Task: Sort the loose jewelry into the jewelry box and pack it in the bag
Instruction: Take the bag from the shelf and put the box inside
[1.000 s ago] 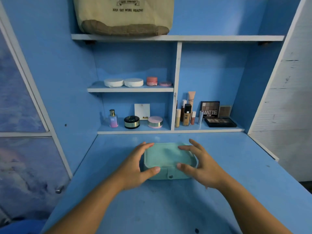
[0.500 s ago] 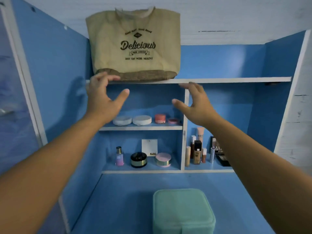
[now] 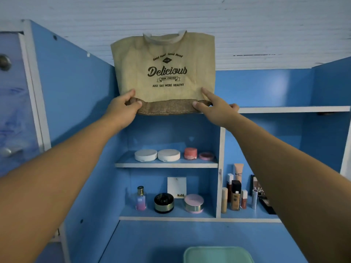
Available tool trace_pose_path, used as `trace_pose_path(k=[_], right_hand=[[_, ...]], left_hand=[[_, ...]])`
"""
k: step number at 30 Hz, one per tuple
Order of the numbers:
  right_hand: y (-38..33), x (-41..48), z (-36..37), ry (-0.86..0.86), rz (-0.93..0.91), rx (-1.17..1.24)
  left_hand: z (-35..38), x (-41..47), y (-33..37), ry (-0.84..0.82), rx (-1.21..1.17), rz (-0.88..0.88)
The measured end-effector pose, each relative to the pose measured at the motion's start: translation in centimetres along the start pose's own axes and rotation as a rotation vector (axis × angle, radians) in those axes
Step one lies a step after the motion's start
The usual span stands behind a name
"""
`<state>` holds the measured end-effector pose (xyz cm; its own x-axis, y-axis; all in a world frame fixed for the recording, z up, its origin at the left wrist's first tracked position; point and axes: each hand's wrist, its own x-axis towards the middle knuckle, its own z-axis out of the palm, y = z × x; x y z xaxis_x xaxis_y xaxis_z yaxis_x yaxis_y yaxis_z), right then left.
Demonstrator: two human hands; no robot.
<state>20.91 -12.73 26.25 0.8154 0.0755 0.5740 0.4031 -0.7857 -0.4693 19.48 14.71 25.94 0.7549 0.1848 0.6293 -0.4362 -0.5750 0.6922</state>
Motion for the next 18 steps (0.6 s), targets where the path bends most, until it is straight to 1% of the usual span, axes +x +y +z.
trace_pose_path(k=[3, 5, 7, 13, 16, 18], right_hand=[[0.1, -1.2, -0.4, 0.043, -0.064, 0.171], [0.4, -2.1, -0.9, 0.073, -0.111, 0.333], [0.6, -3.4, -1.7, 0.107, -0.137, 0.441], [1.4, -9.4, -3.9, 0.201, -0.18, 0.526], [2.2, -13.9, -4.3, 0.207, -0.201, 0.569], [3.1, -17.1, -3.9, 0.181, -0.194, 0.569]], left_hand=[[0.3, -1.1, 0.8, 0.05, 0.0, 0.069], [0.4, -2.2, 1.5, 0.091, 0.029, 0.145], [0.5, -3.5, 2.4, 0.12, 0.038, 0.228], [1.1, -9.2, 3.7, 0.184, -0.058, 0.357], [1.6, -13.9, 3.6, 0.197, -0.073, 0.421], [1.9, -17.5, 3.1, 0.192, -0.076, 0.433]])
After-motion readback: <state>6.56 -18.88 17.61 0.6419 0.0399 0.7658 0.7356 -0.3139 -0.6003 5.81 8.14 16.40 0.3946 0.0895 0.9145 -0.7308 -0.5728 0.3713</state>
